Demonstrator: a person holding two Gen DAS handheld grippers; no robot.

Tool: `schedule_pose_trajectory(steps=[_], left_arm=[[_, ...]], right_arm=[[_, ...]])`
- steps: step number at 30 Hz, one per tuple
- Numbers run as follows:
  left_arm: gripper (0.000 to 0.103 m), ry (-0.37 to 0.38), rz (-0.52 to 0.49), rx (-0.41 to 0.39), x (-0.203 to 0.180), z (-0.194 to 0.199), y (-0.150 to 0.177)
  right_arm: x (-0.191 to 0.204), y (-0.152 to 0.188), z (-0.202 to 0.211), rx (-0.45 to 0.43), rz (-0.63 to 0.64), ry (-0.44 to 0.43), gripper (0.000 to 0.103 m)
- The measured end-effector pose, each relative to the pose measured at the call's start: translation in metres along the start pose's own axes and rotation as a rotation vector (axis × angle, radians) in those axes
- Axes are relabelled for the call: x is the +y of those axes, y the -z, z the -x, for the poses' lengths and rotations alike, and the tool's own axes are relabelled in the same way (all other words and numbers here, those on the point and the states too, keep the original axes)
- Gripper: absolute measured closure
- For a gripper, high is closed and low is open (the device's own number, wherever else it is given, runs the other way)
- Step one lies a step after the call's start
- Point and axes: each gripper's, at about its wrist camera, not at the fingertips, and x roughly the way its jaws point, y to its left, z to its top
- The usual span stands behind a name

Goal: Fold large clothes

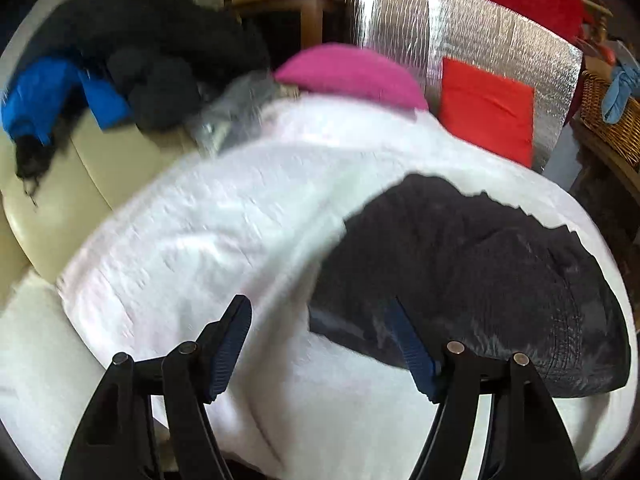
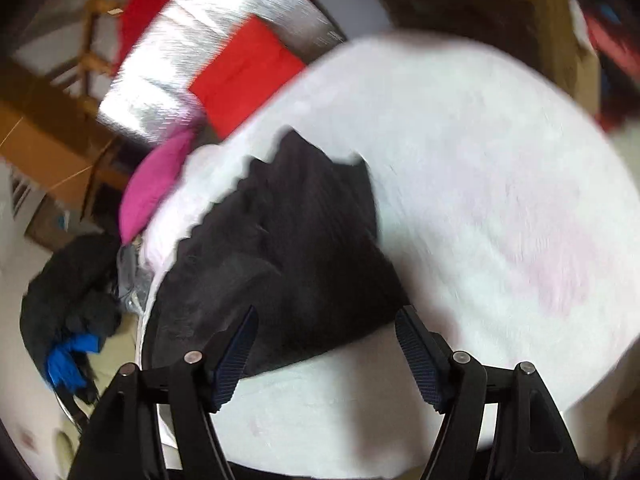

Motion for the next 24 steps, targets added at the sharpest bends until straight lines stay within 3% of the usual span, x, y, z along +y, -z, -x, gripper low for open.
schedule_pose_trajectory(steps=[3,6,12,17,21,24], left_arm=[[0.030,-0.053,-0.044,-0.064,-0.009,0.004,-0.010],[0.029,-0.066,-0.083,-0.086,-0.017,0.003,-0.015],[0.029,-0.096,-0.121,-0.045,-0.033,-0.030,-0.016],[0.029,-0.130,-0.142,0.010,-0.038,-0.063,-0.010],[0.029,-0.157,-0.151,0.088,-0.035,-0.095,-0.001],[0.029,-0.151,-0.154,0.089,-0.034,-0.098,-0.001]], right_arm=[[0.033,-0.013,-0.001,-0.055,0.118,0.030,0.029],[0.063,-0.018,-0.025,-0.044,0.202,0.065,0.033],[0.088,-0.016,-0.090,0.054,0.297,0.118,0.037],[0.074,-0.012,-0.137,0.117,0.297,0.188,0.038],[0.073,-0.012,-0.142,0.110,0.329,0.194,0.038],[0.072,-0.015,-0.135,0.121,0.322,0.176,0.038]])
